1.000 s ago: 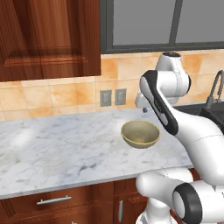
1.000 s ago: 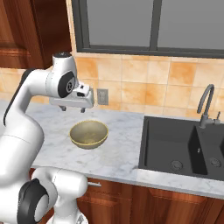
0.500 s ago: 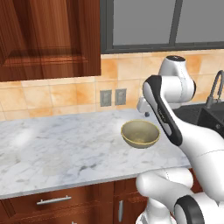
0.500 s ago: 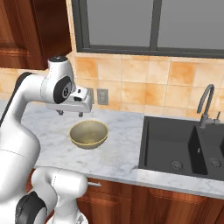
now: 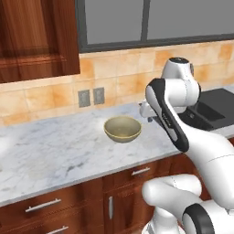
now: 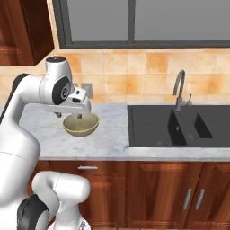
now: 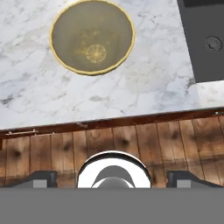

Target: Gather the eggs and milk located in the vicinity of the sink area and place them right next to the bowl.

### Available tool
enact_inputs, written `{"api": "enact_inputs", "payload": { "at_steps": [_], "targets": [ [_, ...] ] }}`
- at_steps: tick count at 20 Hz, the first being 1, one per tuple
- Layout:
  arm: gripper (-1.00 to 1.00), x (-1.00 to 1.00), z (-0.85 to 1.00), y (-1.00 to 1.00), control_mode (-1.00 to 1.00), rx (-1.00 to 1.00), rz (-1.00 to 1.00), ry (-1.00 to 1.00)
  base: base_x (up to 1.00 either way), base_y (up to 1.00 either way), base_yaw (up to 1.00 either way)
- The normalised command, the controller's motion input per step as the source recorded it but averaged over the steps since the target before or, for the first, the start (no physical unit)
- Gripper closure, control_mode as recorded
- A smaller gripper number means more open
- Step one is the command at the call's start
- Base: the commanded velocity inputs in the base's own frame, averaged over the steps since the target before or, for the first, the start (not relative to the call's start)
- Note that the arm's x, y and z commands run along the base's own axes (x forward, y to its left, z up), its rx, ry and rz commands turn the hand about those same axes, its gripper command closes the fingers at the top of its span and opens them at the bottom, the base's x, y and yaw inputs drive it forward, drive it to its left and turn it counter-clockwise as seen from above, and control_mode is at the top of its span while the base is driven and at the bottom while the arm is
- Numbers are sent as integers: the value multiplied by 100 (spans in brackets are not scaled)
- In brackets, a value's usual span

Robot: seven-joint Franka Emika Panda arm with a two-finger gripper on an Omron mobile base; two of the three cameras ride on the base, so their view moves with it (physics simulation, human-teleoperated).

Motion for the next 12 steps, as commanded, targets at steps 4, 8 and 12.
{"api": "enact_inputs", "payload": {
  "at_steps": [4, 8, 12],
  "targets": [
    [-100, 0, 0, 0, 100, 0, 0, 0, -68, 10, -14],
    [-100, 0, 0, 0, 100, 0, 0, 0, -47, -4, 0],
    [-100, 0, 0, 0, 100, 0, 0, 0, -2, -82, 0]
  ]
}}
